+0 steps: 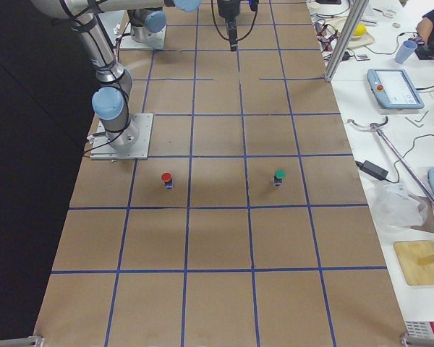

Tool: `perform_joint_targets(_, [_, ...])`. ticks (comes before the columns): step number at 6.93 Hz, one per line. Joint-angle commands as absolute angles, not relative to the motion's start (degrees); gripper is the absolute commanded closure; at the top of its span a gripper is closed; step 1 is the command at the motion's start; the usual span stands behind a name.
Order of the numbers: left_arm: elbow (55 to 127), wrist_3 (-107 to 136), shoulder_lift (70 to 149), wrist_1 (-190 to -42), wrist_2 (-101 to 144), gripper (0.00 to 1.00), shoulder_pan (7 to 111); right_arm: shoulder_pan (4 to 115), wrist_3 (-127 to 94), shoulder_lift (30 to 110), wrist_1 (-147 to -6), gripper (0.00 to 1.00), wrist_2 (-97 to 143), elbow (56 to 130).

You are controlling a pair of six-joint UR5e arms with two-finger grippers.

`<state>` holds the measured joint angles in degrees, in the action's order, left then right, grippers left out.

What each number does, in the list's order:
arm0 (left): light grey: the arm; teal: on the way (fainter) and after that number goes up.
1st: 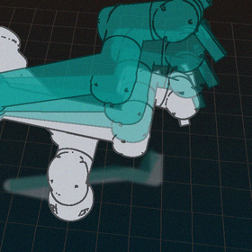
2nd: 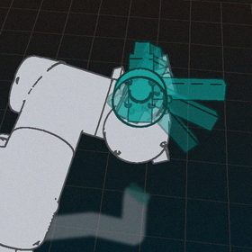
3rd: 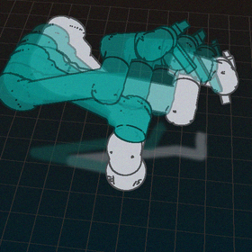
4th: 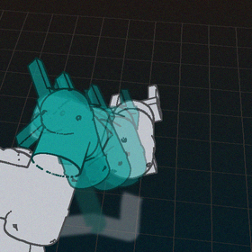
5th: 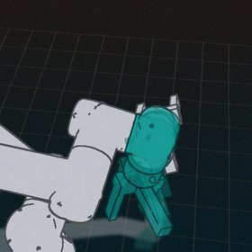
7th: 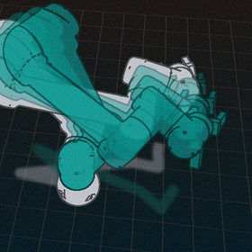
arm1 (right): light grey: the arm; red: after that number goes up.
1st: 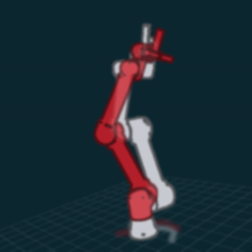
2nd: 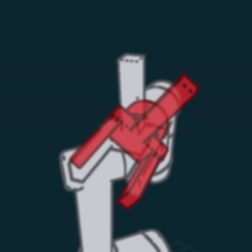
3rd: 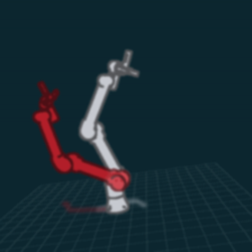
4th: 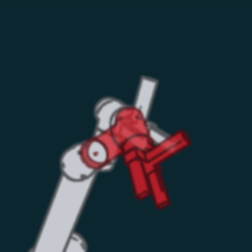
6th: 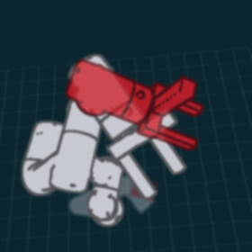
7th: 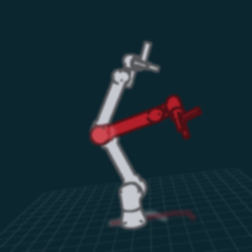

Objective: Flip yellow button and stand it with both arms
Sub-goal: 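Lower the left gripper and close it on the yellow button's base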

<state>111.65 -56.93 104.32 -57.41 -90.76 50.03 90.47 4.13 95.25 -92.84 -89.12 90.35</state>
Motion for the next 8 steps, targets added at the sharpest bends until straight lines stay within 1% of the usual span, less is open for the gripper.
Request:
perform_joint_targets(1, [111.7, -57.1, 105.8, -55.4, -90.6, 0.05, 50.0, 90.4, 4.1, 95.3, -92.7, 0.00, -89.1, 90.4])
perform_joint_targets(2, [111.8, -57.1, 106.6, -55.2, -90.5, 0.11, 50.0, 90.4, 4.1, 95.3, -92.7, 0.00, -89.1, 90.4])
perform_joint_targets(3, [111.8, -57.6, 107.2, -55.2, -90.7, 0.37, 50.0, 90.4, 4.1, 95.2, -92.6, 0.00, -89.1, 90.4])
perform_joint_targets(4, [111.7, -57.7, 107.2, -55.2, -90.6, 0.66, 50.0, 90.4, 4.1, 95.3, -92.6, 0.00, -89.1, 90.4])
perform_joint_targets(5, [111.7, -57.7, 106.9, -55.5, -90.5, 0.81, 50.0, 90.4, 4.1, 95.2, -92.6, 0.00, -89.1, 90.4])
perform_joint_targets(6, [111.7, -57.0, 106.3, -56.2, -90.5, 0.90, 50.0, 90.4, 4.1, 95.3, -92.6, 0.00, -89.1, 90.4])
perform_joint_targets(7, [111.2, -56.0, 104.7, -56.9, -90.4, 0.91, 50.5, 90.4, 4.1, 95.3, -92.7, 0.00, -89.1, 90.4])
perform_joint_targets(8, [110.8, -54.5, 102.6, -60.5, -90.0, 0.91, 51.3, 90.4, 4.1, 95.3, -92.6, 0.00, -89.1, 90.4])
